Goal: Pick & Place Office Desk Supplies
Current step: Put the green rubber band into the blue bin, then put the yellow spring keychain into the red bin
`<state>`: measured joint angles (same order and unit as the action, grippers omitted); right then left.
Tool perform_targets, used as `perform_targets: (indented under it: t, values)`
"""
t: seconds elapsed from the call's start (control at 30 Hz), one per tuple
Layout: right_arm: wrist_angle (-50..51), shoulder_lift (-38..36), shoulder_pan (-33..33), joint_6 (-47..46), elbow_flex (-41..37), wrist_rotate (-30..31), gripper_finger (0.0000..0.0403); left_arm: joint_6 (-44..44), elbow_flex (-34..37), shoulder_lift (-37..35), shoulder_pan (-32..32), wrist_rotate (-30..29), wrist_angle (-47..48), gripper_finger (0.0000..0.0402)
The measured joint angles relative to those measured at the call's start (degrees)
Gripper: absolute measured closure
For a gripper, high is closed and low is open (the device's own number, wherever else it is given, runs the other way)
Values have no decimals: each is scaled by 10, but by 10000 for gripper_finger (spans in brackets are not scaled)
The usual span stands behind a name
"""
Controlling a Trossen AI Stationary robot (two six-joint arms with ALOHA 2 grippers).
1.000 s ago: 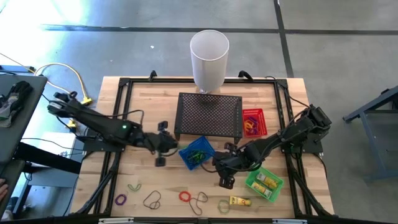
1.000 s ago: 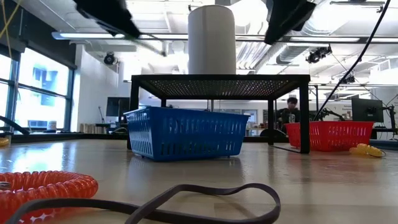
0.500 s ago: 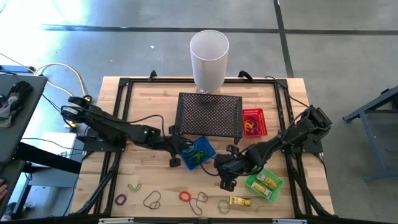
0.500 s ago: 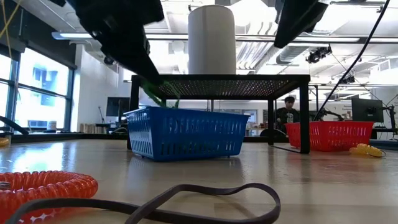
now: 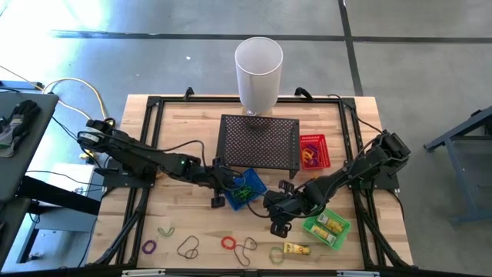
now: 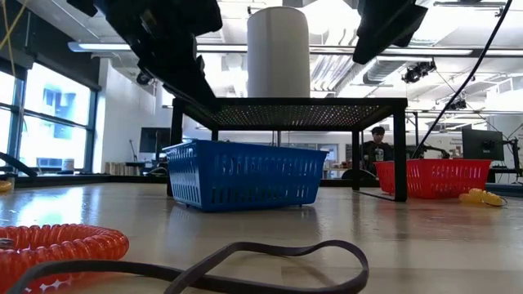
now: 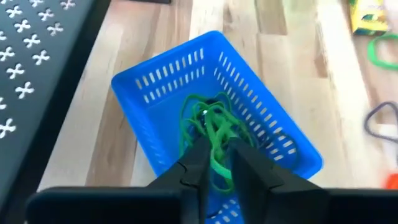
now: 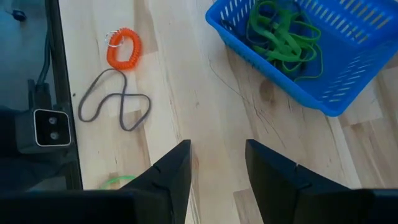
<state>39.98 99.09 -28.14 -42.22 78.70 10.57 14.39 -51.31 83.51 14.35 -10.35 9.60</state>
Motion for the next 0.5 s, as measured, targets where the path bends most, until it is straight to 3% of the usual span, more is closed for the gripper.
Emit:
perform_targets:
  t: [0.3, 0.5]
  values:
    - [-6, 0, 0, -27, 0, 1, 263, 33, 0, -18, 0, 5, 8, 294]
    - [-8, 0, 1, -47, 0, 24, 263, 106, 0, -89, 0, 46, 134, 291]
